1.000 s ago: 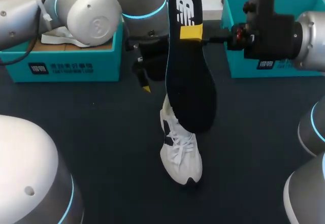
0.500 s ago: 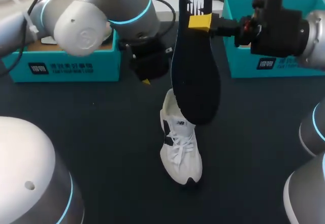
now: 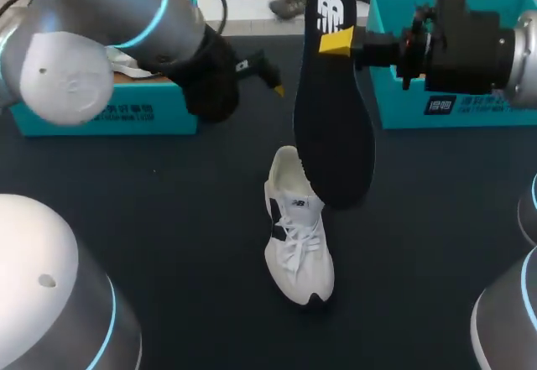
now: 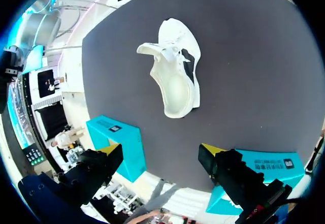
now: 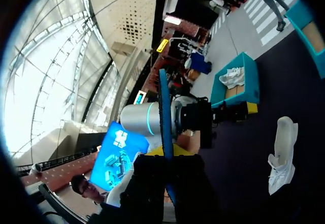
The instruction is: Take the shoe out of the shoebox, open the shoe tongue, remove and reinsert the insole, then place the shoe into the shoebox
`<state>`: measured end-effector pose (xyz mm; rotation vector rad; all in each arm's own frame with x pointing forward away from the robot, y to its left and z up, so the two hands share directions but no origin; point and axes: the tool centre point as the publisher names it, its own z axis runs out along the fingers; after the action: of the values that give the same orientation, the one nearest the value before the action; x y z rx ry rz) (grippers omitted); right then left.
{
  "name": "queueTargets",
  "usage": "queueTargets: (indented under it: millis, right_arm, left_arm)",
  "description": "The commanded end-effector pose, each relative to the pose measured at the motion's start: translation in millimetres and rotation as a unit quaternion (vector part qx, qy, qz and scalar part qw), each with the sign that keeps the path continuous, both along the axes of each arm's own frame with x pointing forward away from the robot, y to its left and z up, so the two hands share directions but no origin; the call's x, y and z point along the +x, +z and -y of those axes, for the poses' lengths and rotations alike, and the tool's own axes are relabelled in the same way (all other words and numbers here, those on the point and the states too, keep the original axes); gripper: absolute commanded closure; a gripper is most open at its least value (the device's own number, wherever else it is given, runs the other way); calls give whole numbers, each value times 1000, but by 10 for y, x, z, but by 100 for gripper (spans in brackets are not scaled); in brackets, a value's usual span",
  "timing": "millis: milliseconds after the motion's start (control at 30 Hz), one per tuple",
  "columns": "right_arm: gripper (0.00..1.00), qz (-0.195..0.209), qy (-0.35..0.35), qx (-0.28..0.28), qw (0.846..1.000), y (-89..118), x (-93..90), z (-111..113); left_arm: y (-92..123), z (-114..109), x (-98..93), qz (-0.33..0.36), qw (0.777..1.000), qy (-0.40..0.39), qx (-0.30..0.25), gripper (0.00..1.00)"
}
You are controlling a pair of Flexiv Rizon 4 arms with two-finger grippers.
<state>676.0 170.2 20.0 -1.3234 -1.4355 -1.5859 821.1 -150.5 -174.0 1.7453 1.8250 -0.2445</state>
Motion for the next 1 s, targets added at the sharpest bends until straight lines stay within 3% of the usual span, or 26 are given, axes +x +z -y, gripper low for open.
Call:
queueTargets:
  millis: [33, 167, 333, 767, 1000]
  right_arm:
    - [100, -22, -27, -27, 999, 57, 135, -166]
    - [100, -62, -48, -33, 996, 36, 244, -245]
    - [100, -62, -48, -33, 996, 36, 244, -245]
    - [100, -62, -48, -33, 996, 36, 244, -245]
    - [100, -135, -68, -24, 988, -70, 579, -451]
  left_arm:
    - [214, -249, 21, 19, 991, -49, -125, 0]
    - [382, -275, 24, 32, 981, -69, -177, 0]
    - [606, -206, -11, 46, 961, -137, -236, 0]
    - [606, -206, -11, 46, 961, -137, -236, 0]
    - [705, -248, -42, 82, 935, -132, -319, 0]
